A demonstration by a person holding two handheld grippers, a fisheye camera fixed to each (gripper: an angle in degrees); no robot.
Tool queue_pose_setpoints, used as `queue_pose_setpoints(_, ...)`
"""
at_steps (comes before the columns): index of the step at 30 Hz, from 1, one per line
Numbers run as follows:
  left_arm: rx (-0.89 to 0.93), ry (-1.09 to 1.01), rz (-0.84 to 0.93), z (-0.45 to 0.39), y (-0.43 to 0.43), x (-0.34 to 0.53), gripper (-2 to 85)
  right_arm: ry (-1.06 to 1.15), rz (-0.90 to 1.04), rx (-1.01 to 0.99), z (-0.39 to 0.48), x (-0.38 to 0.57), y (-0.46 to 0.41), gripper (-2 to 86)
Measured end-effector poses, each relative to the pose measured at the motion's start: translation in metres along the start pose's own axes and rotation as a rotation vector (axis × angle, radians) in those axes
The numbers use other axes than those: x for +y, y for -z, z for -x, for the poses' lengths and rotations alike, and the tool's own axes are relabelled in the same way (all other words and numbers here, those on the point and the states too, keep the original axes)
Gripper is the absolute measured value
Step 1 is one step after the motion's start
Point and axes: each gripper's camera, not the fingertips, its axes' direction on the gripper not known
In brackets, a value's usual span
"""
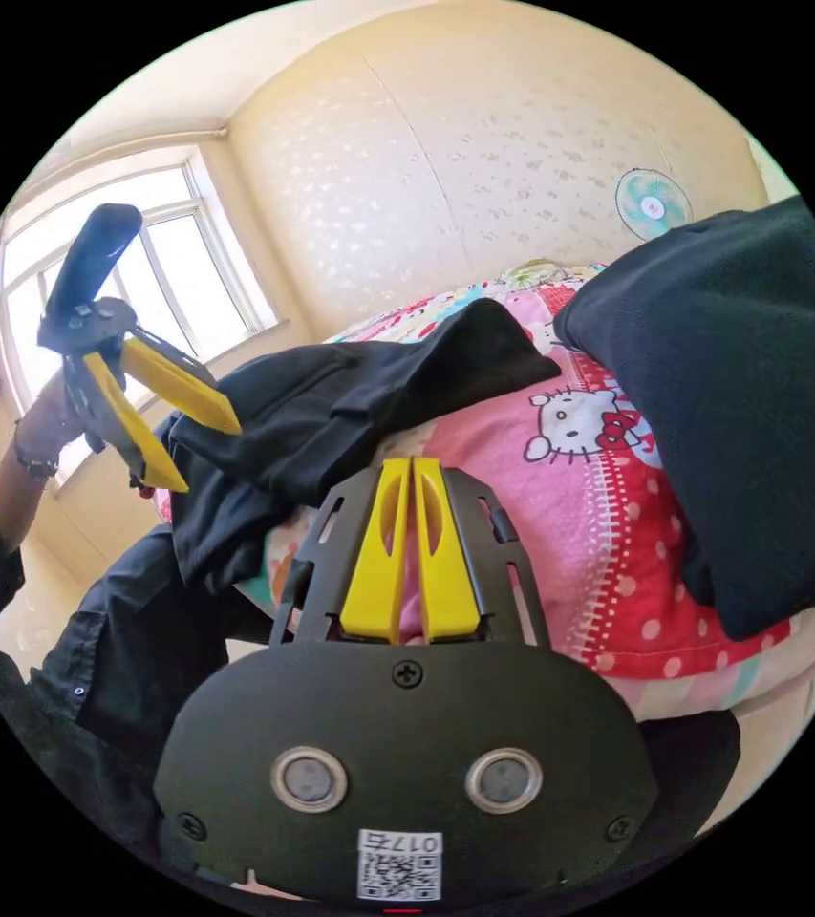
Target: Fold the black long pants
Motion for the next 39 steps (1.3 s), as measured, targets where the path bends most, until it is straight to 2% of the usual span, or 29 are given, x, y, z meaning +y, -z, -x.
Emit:
queue_pose_setpoints(2, -0.154, -0.105, 0.186, -0.022, -0.034, -0.024, 12.9, -0.047, -0.022, -0.063, -0.008, 0.004, 0.006, 0.7)
queue_pose_setpoints(5, -0.361, -0.203, 0.291, -0.05, -0.061, -0.036, 10.2, -0.06, -0.029, -0.106, -0.01, 0.006, 0.013, 0.7)
queue_pose_setpoints(9, -0.462, -0.253, 0.359, -0.074, -0.082, -0.045, 9.2, -0.054, -0.036, -0.12, -0.006, 0.011, 0.02, 0.7)
queue_pose_setpoints(13, -0.547, -0.244, 0.318, -0.09, -0.082, -0.041, 5.3, -0.046, -0.034, -0.123, 0.002, 0.017, 0.031, 0.8)
queue_pose_setpoints(15, -0.491, -0.177, 0.257, -0.084, -0.066, -0.039, 4.8, -0.038, -0.03, -0.12, 0.006, 0.02, 0.035, 0.9)
queue_pose_setpoints(18, -0.297, 0.018, -0.03, -0.066, 0.003, -0.019, 4.2, -0.038, -0.037, -0.121, 0.012, 0.026, 0.043, 1.3)
queue_pose_setpoints(20, -0.118, 0.233, -0.411, -0.053, 0.077, 0.024, 4.1, -0.043, -0.053, -0.127, 0.016, 0.032, 0.049, 2.2)
queue_pose_setpoints(23, -0.097, 0.392, -0.735, -0.065, 0.132, 0.084, 3.1, -0.081, -0.065, -0.152, 0.018, 0.038, 0.058, 5.4)
queue_pose_setpoints(26, -0.077, 0.474, -0.949, -0.085, 0.165, 0.132, -0.1, -0.194, -0.07, -0.25, 0.016, 0.04, 0.07, 11.7)
queue_pose_setpoints(30, 0.004, 0.52, -0.99, -0.093, 0.184, 0.153, -0.8, -0.315, -0.095, -0.318, 0.02, 0.047, 0.077, 14.7)
queue_pose_setpoints(34, -0.035, 0.555, -1.0, -0.11, 0.21, 0.165, -1.0, -0.363, -0.028, -0.227, 0.033, 0.043, 0.079, 15.9)
queue_pose_setpoints(39, 0.053, 0.513, -1.15, -0.135, 0.26, 0.2, -1.0, -0.396, -0.082, -0.097, 0.05, 0.055, 0.098, 17.8)
